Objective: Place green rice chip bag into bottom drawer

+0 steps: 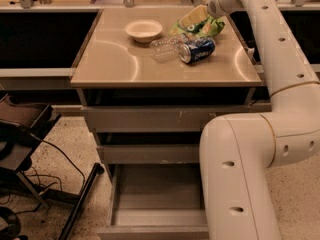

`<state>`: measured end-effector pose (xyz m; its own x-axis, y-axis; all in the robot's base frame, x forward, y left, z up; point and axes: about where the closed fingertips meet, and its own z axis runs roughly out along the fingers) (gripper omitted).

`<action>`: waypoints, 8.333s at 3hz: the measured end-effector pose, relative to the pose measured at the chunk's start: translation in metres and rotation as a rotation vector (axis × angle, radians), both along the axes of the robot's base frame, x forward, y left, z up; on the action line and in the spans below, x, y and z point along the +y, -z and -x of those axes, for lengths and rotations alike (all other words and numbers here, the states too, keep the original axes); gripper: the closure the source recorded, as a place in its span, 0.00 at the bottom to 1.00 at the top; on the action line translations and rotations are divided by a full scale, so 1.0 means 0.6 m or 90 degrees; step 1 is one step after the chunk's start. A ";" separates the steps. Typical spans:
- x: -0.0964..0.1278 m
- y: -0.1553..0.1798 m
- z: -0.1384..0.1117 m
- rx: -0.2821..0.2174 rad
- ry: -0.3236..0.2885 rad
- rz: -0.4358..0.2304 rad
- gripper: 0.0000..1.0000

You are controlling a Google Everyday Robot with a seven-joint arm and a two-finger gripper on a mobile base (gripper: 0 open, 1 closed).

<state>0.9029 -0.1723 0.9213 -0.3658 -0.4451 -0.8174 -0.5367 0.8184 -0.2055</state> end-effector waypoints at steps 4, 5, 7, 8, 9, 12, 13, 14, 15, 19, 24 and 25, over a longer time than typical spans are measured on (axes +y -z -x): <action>-0.001 0.104 -0.045 0.091 0.134 -0.167 0.00; 0.017 0.115 -0.067 0.088 0.170 -0.153 0.00; 0.016 0.119 -0.067 0.093 0.175 -0.158 0.42; 0.016 0.119 -0.067 0.093 0.175 -0.158 0.65; 0.021 0.126 -0.067 0.097 0.166 -0.159 0.88; -0.050 -0.084 0.030 0.005 0.065 -0.265 1.00; -0.090 -0.166 0.091 -0.016 0.043 -0.305 1.00; -0.140 -0.197 0.170 -0.004 0.008 -0.290 1.00; -0.228 -0.171 0.273 0.043 -0.018 -0.229 1.00; -0.192 -0.244 0.512 0.227 -0.085 -0.364 1.00; -0.137 -0.448 0.729 -0.130 -0.047 -0.174 1.00; -0.123 -0.431 0.733 -0.152 -0.038 -0.172 1.00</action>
Offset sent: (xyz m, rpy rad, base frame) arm 0.1077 -0.0454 -0.0541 0.3900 0.1871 -0.3732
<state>0.4629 -0.2460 1.1797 -0.1299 -0.2163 -0.9676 -0.5485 0.8287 -0.1116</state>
